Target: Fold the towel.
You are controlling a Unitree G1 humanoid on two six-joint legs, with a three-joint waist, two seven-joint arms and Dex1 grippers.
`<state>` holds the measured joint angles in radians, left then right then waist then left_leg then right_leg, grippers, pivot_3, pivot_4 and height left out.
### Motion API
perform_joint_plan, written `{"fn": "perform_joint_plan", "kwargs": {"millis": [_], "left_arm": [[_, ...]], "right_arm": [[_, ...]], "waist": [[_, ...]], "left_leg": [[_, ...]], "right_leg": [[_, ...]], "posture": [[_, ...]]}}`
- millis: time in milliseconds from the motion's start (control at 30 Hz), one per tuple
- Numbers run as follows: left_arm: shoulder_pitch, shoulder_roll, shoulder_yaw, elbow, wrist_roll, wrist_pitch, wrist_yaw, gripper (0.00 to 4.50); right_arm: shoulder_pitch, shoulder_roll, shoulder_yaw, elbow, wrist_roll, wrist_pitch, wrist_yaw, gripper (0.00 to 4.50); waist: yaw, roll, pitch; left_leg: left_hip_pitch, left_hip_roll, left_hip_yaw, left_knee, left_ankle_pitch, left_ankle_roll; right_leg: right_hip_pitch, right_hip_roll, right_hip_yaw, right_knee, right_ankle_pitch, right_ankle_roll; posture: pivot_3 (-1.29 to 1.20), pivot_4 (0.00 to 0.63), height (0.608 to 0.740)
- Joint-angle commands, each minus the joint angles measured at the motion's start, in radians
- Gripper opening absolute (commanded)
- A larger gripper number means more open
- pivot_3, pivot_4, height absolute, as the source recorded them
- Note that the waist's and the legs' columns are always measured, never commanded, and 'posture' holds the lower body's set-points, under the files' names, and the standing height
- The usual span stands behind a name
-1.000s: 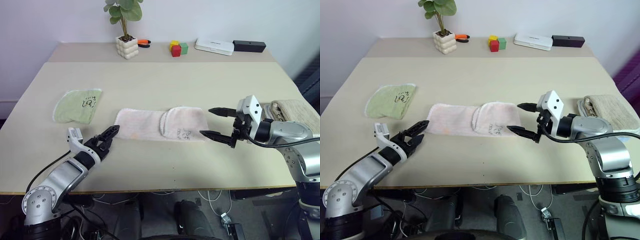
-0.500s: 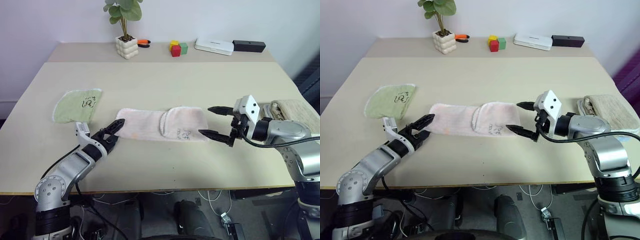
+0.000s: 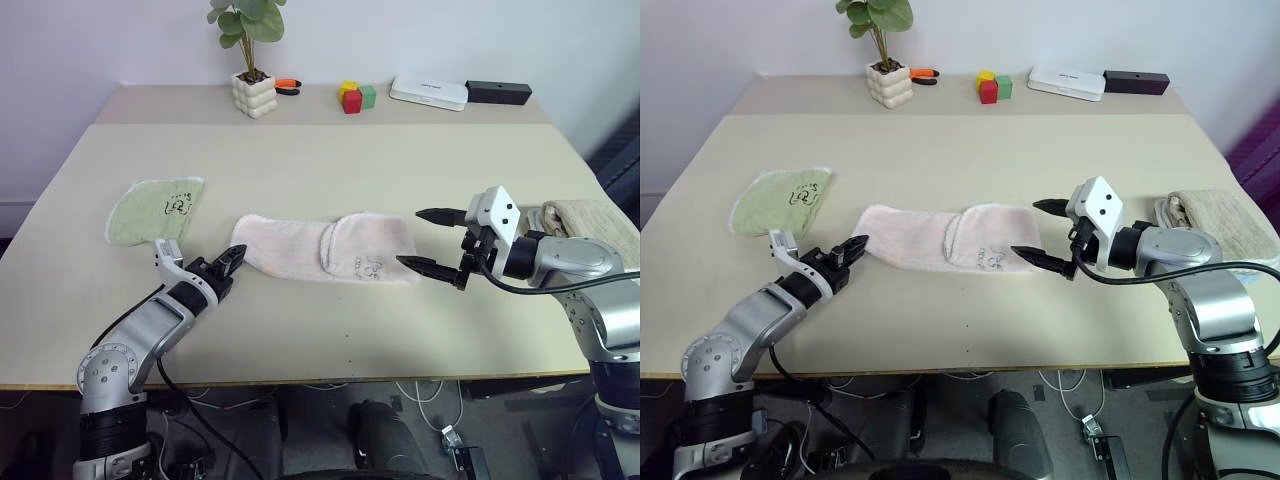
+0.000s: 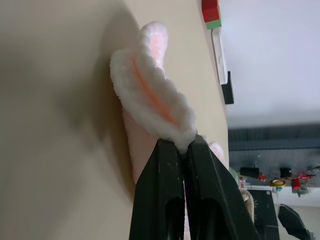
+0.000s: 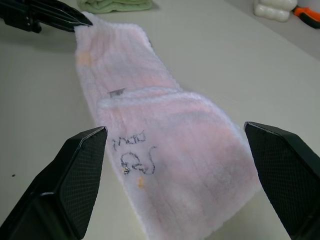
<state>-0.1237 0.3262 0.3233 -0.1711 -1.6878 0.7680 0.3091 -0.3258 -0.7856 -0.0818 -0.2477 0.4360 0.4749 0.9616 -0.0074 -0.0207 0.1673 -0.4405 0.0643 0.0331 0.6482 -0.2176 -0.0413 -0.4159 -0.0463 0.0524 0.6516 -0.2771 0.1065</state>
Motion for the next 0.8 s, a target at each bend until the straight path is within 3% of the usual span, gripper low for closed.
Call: {"fn": "perform_joint_plan", "kwargs": {"millis": [33, 200, 300, 433, 600, 800], "left_arm": [[-0.024, 0.027, -0.008, -0.064, 0.032, 0.005, -0.058, 0.06], [-0.106, 0.152, -0.099, -0.129, 0.232, 0.049, -0.299, 0.06], [-0.173, 0.173, -0.142, -0.118, 0.296, 0.054, -0.421, 0.06], [-0.261, 0.223, -0.297, -0.117, 0.504, 0.052, -0.637, 0.06], [-0.436, 0.096, -0.481, 0.098, 0.778, -0.059, -0.799, 0.06], [-0.523, -0.053, -0.568, 0.207, 0.926, -0.122, -0.936, 0.06]], "right_arm": [[-0.001, -0.011, -0.03, 0.007, 0.007, -0.015, 0.006, 4.5], [0.006, -0.039, -0.076, 0.043, 0.027, -0.01, 0.03, 4.5], [-0.014, -0.038, -0.094, 0.045, 0.044, 0.005, 0.027, 4.5], [-0.016, -0.043, -0.087, 0.065, 0.017, -0.015, 0.028, 4.5], [0.035, -0.102, -0.105, 0.072, -0.021, -0.03, 0.046, 4.5], [0.098, -0.115, -0.19, 0.02, 0.036, 0.014, 0.038, 4.5]], "waist": [[0.0, 0.0, 0.0], [0.01, 0.0, 0.0], [0.013, 0.001, 0.0], [0.017, 0.0, 0.0], [0.028, 0.001, 0.0], [0.016, 0.001, 0.0]], "left_leg": [[0.0, 0.0, 0.0, 0.0, 0.0, 0.0], [0.0, 0.0, 0.0, 0.0, 0.0, 0.0], [0.0, 0.0, 0.001, 0.0, 0.0, 0.0], [0.0, 0.0, 0.001, 0.0, 0.0, 0.0], [0.0, -0.003, -0.001, 0.001, 0.0, 0.0], [0.0, -0.002, -0.001, 0.0, 0.0, 0.001]], "right_leg": [[0.0, 0.0, 0.0, 0.0, 0.0, 0.0], [0.0, 0.0, 0.0, -0.001, 0.0, 0.0], [0.001, 0.0, 0.0, -0.002, 0.0, -0.001], [0.001, 0.0, 0.0, -0.003, 0.0, -0.001], [0.003, 0.0, 0.0, -0.004, 0.0, -0.001], [0.004, 0.0, 0.001, -0.006, 0.001, 0.001]], "posture": [[0.0, 0.15, 0.74], [0.0, 0.15, 0.74], [0.0, 0.15, 0.74], [0.0, 0.15, 0.74], [0.0, 0.15, 0.74], [0.0, 0.15, 0.74]]}}
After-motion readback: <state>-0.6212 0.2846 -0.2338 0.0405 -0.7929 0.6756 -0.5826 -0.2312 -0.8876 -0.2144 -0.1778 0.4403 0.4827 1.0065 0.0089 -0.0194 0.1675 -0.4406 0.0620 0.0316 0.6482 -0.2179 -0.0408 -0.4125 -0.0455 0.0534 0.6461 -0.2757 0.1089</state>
